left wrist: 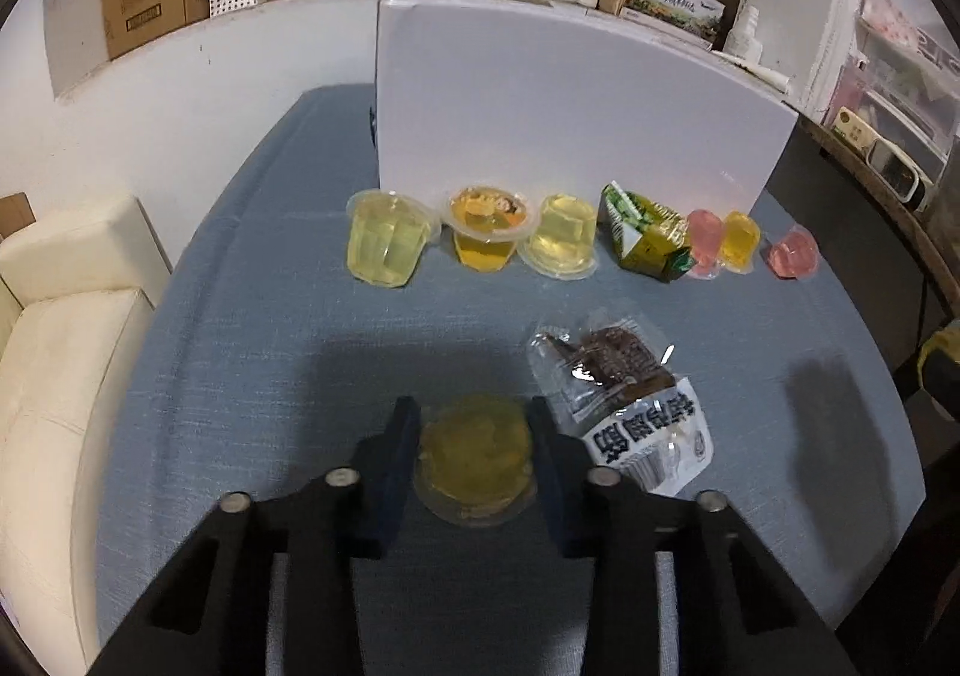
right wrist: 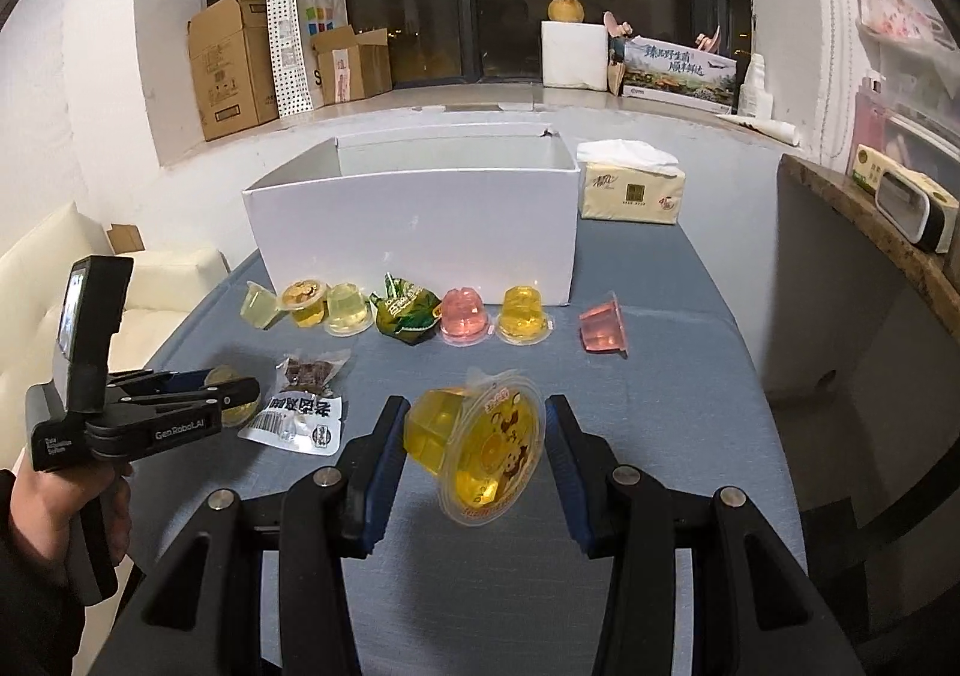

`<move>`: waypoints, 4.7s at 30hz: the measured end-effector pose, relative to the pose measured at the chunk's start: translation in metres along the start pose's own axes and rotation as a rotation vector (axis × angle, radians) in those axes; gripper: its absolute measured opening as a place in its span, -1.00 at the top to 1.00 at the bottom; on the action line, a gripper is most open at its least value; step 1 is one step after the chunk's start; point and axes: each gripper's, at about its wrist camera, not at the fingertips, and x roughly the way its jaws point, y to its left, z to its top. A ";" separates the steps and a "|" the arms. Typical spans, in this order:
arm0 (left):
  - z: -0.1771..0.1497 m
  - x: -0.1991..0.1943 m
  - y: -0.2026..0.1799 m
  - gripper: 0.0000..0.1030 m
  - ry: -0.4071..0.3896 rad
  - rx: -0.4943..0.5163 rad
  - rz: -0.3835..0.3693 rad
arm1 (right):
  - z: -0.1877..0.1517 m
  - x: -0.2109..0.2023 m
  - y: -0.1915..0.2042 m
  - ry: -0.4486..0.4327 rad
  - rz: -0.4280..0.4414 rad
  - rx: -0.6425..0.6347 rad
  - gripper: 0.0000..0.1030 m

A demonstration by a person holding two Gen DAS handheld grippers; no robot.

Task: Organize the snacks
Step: 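Grasp a yellow jelly cup with the left tool while the right tool holds its cup, then carry both yellow jelly cups over the white box and open both tools, then grasp the pink jelly cup with the right tool, then grasp the brown snack bag with the left tool while the right tool holds the pink cup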

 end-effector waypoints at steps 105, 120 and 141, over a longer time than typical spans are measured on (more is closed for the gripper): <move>-0.022 -0.074 -0.055 -1.00 -0.071 0.060 -0.024 | 0.041 0.147 -0.093 0.218 -0.043 0.002 0.20; -0.008 -0.022 -0.057 -1.00 -0.028 0.056 0.004 | 0.034 0.060 -0.058 0.099 0.071 -0.015 0.37; 0.027 0.042 -0.067 -0.39 0.015 0.027 0.118 | 0.009 0.011 -0.042 0.065 0.161 0.012 0.37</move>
